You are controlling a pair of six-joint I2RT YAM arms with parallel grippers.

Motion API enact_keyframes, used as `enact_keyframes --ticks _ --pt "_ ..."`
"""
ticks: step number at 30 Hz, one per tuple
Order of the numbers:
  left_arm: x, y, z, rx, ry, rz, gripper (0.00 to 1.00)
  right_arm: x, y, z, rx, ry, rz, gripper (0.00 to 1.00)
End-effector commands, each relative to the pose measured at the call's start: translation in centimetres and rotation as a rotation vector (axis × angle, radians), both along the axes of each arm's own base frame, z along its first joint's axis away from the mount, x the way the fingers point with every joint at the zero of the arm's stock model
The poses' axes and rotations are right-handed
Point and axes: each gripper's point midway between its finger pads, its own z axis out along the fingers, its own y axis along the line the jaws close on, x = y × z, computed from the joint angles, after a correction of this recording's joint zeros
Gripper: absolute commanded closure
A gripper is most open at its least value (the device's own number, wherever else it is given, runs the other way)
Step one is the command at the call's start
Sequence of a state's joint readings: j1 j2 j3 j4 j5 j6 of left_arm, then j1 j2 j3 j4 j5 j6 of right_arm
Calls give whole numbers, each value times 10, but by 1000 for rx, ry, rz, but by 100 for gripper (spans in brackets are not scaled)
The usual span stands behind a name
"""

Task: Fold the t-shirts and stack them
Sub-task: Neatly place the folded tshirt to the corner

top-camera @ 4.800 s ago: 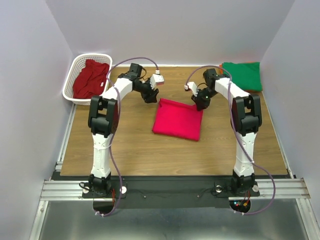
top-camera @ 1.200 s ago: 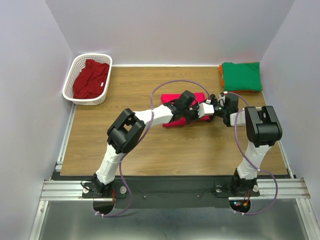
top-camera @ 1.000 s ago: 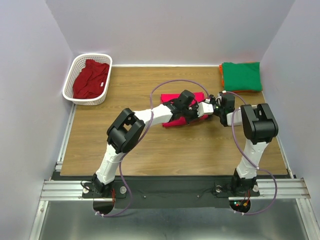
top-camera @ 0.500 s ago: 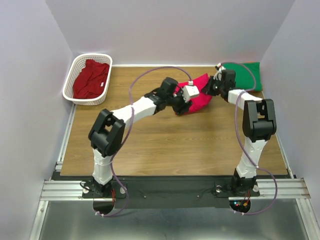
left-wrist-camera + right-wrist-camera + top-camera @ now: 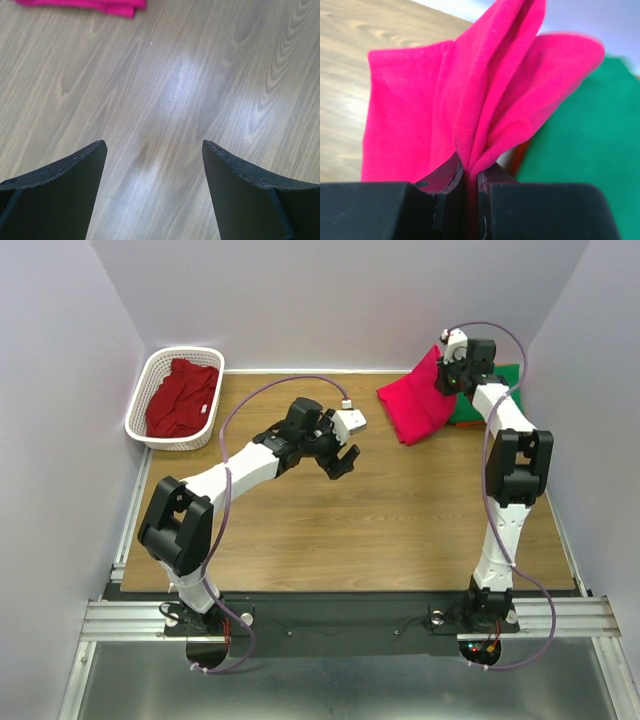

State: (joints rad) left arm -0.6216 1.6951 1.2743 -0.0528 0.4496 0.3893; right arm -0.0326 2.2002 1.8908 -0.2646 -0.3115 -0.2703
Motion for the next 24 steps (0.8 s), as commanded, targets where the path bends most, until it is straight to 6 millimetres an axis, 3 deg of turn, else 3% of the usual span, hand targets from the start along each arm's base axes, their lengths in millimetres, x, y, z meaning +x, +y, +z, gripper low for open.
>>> enact_keyframes --ticks 1,7,17,24 --pt "-8 3 22 -43 -29 7 11 15 -18 67 -101 -138 15 99" --pt "-10 5 19 -40 -24 3 11 15 -26 115 -135 -218 3 99" --pt "-4 -2 22 -53 -21 -1 10 8 -22 173 -94 -305 1 99" --pt "-4 -3 20 -54 -16 -5 10 -3 -18 194 -60 -320 7 99"
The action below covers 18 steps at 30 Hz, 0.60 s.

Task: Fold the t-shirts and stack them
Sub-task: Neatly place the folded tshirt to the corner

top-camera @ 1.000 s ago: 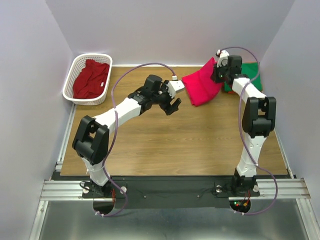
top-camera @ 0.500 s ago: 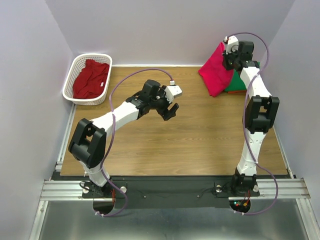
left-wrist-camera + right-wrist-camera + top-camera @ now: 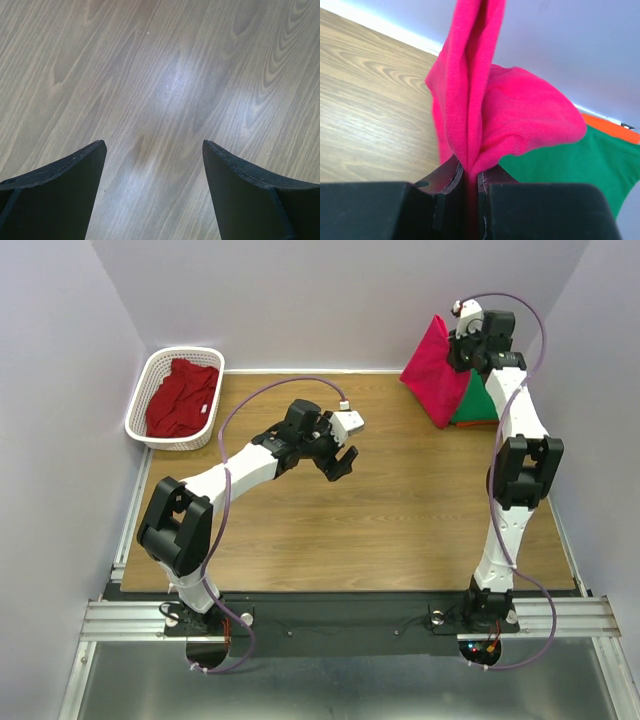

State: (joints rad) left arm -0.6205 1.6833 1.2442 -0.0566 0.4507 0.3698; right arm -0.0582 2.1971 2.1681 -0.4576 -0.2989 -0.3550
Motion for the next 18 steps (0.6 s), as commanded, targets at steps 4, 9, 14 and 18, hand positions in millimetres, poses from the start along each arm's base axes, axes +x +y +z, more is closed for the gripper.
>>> enact_keyframes --ticks 4,9,14,18 --pt "2 -9 29 -63 -49 -21 10 -16 3 120 34 -225 13 100" --pt "2 -9 31 -64 -51 -21 10 -13 -6 126 30 -242 2 99" --pt "3 -8 25 -51 -45 -20 10 -9 -21 121 23 -235 -15 99" --pt "4 -10 25 -52 -35 -21 10 -4 -45 95 18 -190 -39 99"
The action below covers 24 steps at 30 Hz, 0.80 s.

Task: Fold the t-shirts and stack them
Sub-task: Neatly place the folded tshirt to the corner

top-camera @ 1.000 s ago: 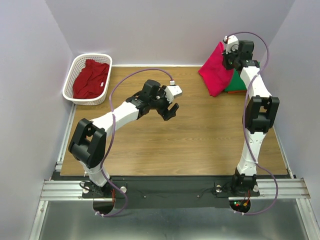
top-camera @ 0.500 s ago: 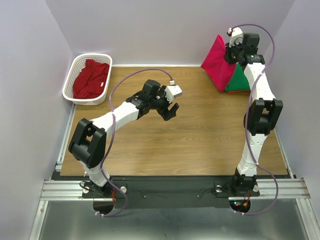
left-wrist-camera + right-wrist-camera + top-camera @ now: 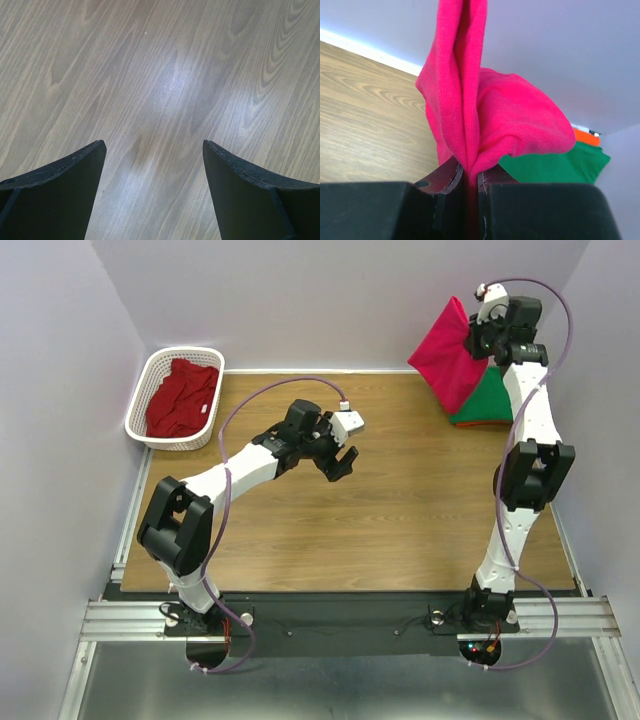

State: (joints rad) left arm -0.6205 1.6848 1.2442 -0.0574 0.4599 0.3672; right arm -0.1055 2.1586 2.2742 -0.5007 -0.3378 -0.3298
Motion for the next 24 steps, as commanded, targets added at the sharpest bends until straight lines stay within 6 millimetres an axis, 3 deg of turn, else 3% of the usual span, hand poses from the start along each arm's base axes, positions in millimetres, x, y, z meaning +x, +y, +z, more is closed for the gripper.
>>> enact_keyframes --ticks 1,14,18,21,23,24 --pt "5 -9 23 -44 -32 -15 10 3 -28 27 -12 -84 -25 99" --pt "12 -10 21 0 -12 -14 10 21 -130 -59 3 25 -121 99" --pt "12 -9 21 2 -6 -5 10 20 -165 -73 6 27 -140 99" --pt "11 -8 18 5 8 1 9 21 -177 -84 -15 32 -147 96" --pt "12 -6 18 -9 29 20 9 23 -187 -95 -31 41 -172 57" --pt "11 -6 17 -21 46 19 9 24 -196 -98 -41 39 -197 28"
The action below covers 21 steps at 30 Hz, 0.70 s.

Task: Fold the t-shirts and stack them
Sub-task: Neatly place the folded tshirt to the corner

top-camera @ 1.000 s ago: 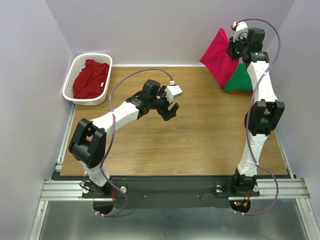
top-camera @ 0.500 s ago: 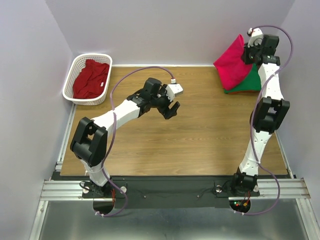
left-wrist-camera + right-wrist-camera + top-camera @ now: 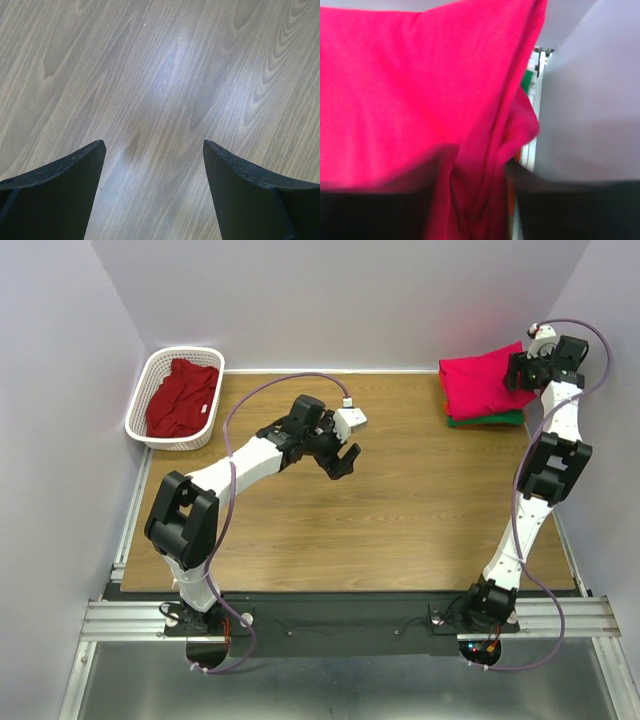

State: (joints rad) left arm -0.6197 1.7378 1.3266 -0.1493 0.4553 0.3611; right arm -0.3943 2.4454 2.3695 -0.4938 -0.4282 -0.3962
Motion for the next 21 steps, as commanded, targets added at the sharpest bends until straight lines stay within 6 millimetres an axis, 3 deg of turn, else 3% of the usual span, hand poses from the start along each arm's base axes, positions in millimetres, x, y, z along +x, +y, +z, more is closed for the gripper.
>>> enact_keyframes --ticks 1,2,3,7,8,13,14,18,21 --pt "7 -3 24 -70 3 14 9 15 -23 35 -73 -123 -31 18" --pt "11 2 28 -83 8 26 9 16 -26 35 -62 -130 -45 2" --pt "9 1 33 -105 18 7 9 15 -29 40 -40 -140 -66 0" --pt "9 12 46 -136 0 13 9 14 -27 78 -21 -216 -80 0" --pt "7 14 52 -141 -13 12 9 13 -24 95 -19 -249 -74 0" --pt "9 28 55 -140 -25 65 8 8 2 140 102 -343 -17 0" --pt "11 30 61 -152 -42 81 2 8 4 143 134 -355 -25 0" --pt "23 39 74 -218 -30 133 1 15 11 145 361 -370 -96 0" --pt "31 43 82 -275 -2 145 1 25 15 126 490 -367 -111 0"
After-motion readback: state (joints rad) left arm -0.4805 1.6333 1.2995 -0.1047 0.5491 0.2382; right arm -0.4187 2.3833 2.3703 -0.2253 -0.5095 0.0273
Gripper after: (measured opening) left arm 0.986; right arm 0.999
